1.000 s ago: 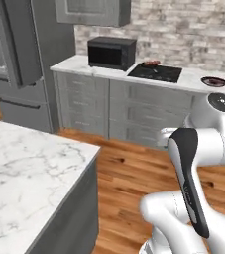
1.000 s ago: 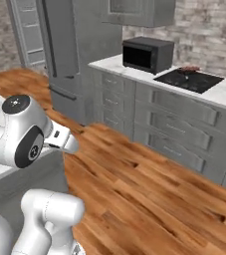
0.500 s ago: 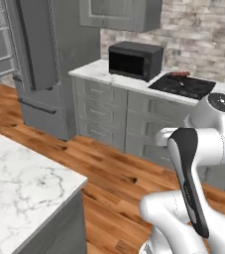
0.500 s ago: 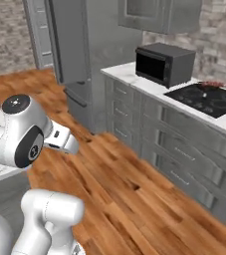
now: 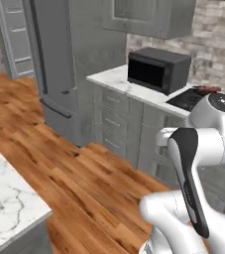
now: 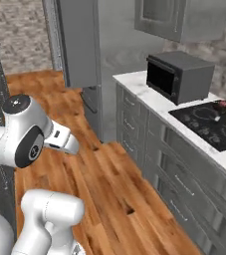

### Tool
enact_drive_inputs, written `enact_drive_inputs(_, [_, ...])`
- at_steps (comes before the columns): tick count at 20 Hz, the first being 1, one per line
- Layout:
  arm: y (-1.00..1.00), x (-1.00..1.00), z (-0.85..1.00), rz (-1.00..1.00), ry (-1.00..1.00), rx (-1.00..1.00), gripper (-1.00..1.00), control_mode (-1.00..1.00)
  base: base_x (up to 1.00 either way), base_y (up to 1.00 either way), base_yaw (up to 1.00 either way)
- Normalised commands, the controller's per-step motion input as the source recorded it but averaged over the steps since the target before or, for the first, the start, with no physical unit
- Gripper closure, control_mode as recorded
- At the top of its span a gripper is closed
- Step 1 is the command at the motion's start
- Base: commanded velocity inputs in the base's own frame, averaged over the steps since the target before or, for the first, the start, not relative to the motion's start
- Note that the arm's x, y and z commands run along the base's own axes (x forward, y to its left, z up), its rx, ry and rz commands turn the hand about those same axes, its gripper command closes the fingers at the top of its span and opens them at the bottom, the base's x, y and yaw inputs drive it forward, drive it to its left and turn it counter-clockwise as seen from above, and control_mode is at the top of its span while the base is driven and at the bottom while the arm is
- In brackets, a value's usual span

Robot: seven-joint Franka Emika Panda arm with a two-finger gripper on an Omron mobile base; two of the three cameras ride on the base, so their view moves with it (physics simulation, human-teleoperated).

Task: Place the cold items (mushroom and squash) from the fridge in one tupperware on the dining counter. Place the warm items (kebab skewer and hot dog) in the stove area in another tupperware.

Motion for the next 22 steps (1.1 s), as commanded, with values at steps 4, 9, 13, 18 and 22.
enact_drive_inputs(4, [0.00,0.00,0.00,0.00,0.00,0.00,-1.00,1.00,0.83,-0.44,0.48])
enact_drive_inputs(9, [0.00,0.00,0.00,0.00,0.00,0.00,-1.00,1.00,0.85,-0.36,0.52])
enact_drive_inputs(13, [0.00,0.00,0.00,0.00,0.00,0.00,-1.00,1.00,0.87,-0.36,0.52])
enact_drive_inputs(18, [0.00,0.00,0.00,0.00,0.00,0.00,-1.00,1.00,0.99,-0.25,0.42])
enact_drive_inputs(22, [0.00,0.00,0.00,0.00,0.00,0.00,-1.00,1.00,1.00,-0.04,0.19])
